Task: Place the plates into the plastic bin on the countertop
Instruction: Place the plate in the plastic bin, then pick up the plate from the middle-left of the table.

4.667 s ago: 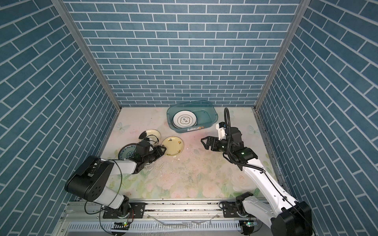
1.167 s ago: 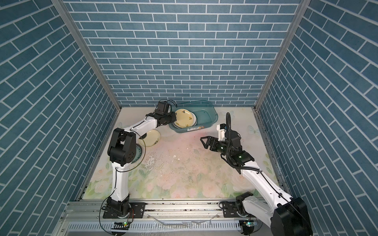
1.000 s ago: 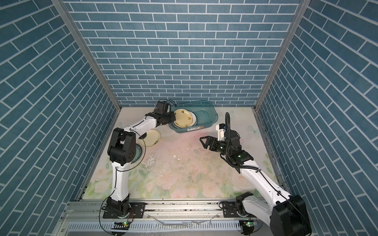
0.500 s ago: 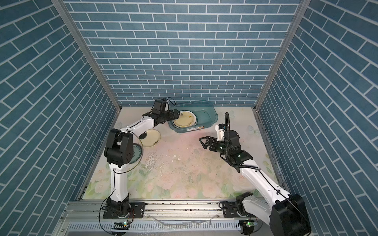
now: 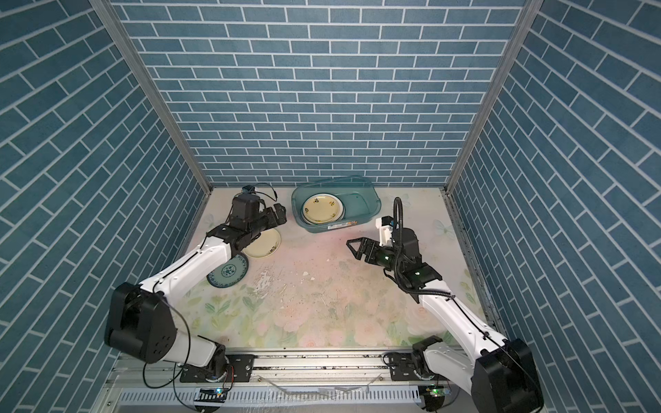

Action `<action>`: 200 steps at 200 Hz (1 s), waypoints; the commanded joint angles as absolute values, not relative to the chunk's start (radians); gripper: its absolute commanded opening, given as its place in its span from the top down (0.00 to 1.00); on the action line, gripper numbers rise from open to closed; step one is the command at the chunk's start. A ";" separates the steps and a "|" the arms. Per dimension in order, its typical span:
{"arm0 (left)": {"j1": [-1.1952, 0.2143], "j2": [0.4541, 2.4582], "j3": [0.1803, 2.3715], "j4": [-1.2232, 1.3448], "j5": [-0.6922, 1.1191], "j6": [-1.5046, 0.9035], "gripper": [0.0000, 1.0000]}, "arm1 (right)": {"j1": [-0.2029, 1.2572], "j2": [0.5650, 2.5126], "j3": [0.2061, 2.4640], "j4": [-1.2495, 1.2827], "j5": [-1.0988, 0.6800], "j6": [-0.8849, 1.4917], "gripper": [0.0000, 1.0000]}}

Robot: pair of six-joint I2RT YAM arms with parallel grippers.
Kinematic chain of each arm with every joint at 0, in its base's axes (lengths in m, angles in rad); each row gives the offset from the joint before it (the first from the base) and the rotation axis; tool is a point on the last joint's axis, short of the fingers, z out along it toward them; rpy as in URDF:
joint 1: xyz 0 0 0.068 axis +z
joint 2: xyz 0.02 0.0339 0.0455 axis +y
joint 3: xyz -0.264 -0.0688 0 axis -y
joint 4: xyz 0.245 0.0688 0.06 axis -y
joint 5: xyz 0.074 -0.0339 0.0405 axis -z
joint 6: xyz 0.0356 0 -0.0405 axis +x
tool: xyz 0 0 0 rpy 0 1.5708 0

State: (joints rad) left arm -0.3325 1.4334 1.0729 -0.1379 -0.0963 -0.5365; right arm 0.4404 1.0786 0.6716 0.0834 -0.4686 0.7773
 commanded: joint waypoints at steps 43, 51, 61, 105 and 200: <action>-0.040 1.152 0.801 -0.330 -0.118 -0.594 0.00 | 0.443 1.108 0.666 0.145 -0.547 0.813 0.10; -0.022 1.127 0.782 -0.356 -0.146 -0.599 0.01 | 0.442 1.112 0.672 0.145 -0.553 0.811 0.10; 0.007 1.107 0.760 -0.388 -0.175 -0.606 0.00 | 0.443 1.115 0.678 0.141 -0.561 0.812 0.09; 0.189 1.181 0.766 -0.527 -0.252 -0.649 0.00 | 0.443 1.136 0.708 0.121 -0.587 0.807 0.10; 0.358 1.147 0.504 -0.287 0.123 -0.652 0.15 | 0.442 1.164 0.771 0.122 -0.654 0.837 0.11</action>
State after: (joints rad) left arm 0.3336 1.1557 0.5266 -0.3672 0.0002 -0.6510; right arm 0.4404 1.1606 0.7383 0.0990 -0.6174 0.8070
